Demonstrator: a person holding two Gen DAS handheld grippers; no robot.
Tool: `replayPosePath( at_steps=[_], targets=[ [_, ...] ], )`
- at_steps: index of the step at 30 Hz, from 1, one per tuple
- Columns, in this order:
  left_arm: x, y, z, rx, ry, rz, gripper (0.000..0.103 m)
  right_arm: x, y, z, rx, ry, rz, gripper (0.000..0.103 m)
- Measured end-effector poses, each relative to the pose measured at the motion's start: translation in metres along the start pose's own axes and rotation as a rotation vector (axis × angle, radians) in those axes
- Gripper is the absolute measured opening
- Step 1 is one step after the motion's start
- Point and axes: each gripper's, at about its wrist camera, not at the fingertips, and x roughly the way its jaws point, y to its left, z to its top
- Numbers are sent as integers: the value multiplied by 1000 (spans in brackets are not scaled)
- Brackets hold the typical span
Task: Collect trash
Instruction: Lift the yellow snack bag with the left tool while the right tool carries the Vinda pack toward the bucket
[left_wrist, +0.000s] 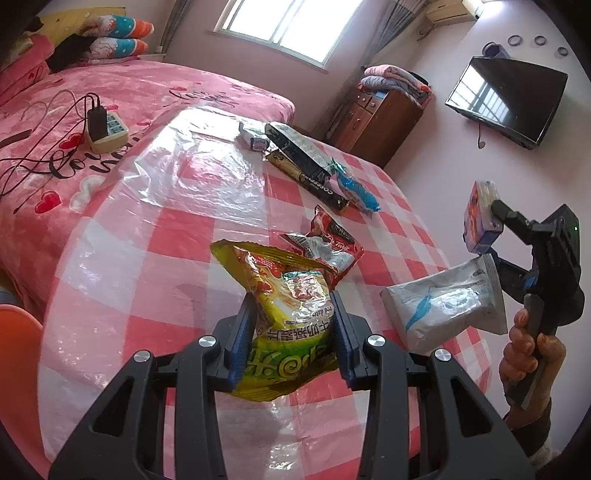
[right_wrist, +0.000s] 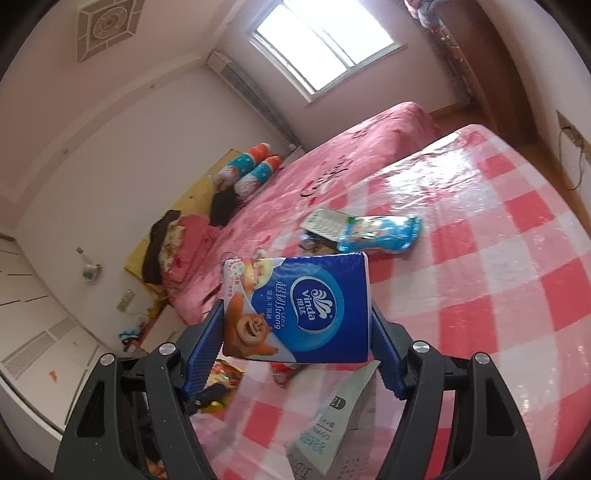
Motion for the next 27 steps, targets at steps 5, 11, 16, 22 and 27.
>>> replayPosePath(
  at_steps=[5,11,16,22,27],
  targets=[
    [-8,4,-2,-6,-14,-8,41,12,25,5,-31,13,45,72],
    [-19,13,-3,-24,-32,-8,41,38,47,10,-23,50,133,72],
    [-30,26,-5,-49,-48,3,41,66,68,10,-42,97,186,72],
    [-41,40,-8,-77,-63,20,41,90,95,5,-86,146,228,72],
    [-47,55,-9,-103,-74,32,41,113,111,-7,-119,201,227,72]
  ],
)
